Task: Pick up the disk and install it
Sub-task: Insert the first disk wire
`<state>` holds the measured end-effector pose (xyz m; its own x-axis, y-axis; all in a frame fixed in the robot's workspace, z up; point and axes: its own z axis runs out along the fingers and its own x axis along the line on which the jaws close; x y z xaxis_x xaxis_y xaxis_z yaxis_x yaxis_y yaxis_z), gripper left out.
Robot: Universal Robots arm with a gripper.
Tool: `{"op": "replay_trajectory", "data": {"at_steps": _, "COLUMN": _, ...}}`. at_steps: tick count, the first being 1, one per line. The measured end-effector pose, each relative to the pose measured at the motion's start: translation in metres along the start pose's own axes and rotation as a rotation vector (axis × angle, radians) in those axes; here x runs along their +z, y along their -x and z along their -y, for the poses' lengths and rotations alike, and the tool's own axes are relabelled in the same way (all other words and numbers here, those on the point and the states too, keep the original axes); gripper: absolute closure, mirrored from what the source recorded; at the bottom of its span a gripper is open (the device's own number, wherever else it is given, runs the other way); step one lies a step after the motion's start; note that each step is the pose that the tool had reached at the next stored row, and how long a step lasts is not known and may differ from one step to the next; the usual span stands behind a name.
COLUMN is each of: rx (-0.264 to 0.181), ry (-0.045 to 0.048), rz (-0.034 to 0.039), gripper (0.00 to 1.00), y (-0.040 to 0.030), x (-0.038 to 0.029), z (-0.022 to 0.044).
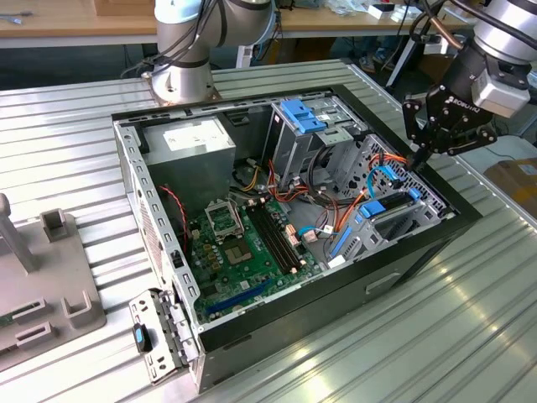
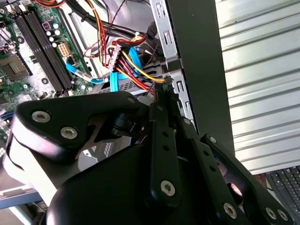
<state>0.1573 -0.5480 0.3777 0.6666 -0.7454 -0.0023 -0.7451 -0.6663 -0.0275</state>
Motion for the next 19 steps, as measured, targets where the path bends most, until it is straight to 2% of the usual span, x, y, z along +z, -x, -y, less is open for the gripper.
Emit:
{"op": "replay_trajectory", "data": {"at_steps": 4, "rx": 0.021, "ry": 0.0010, "rz": -0.0019, "gripper": 0.84, "y": -0.0003, "x": 0.0001, "z": -0.0005}}
{"op": "replay_trajectory", "data": {"at_steps": 11, "rx": 0.108, "ry": 0.0013, "rz": -0.0046, "gripper": 0.84, "y": -0.0004, "x": 0.0007, "z": -0.0006}}
{"op": "replay_trajectory", "data": {"at_steps": 12, "rx": 0.112, "ry": -0.0019, "rz": -0.0007, "gripper": 0.84, "y": -0.0003, "x": 0.0007, "z": -0.0006}}
{"op": "replay_trajectory", "data": {"at_steps": 13, "rx": 0.112, "ry": -0.0079, "rz": 0.0067, "gripper": 0.84, "y": -0.0004, "x": 0.0007, "z": -0.0006}}
{"op": "replay_trajectory", "data": {"at_steps": 16, "rx": 0.114, "ry": -0.0426, "rz": 0.0494, "gripper": 0.84, "y": -0.0014, "x": 0.0003, "z": -0.0015}}
{"op": "replay_trajectory", "data": {"at_steps": 19, "rx": 0.163, "ry": -0.0446, "rz": 0.0476, "gripper": 0.84, "y": -0.0016, "x": 0.0004, "z": -0.0017}}
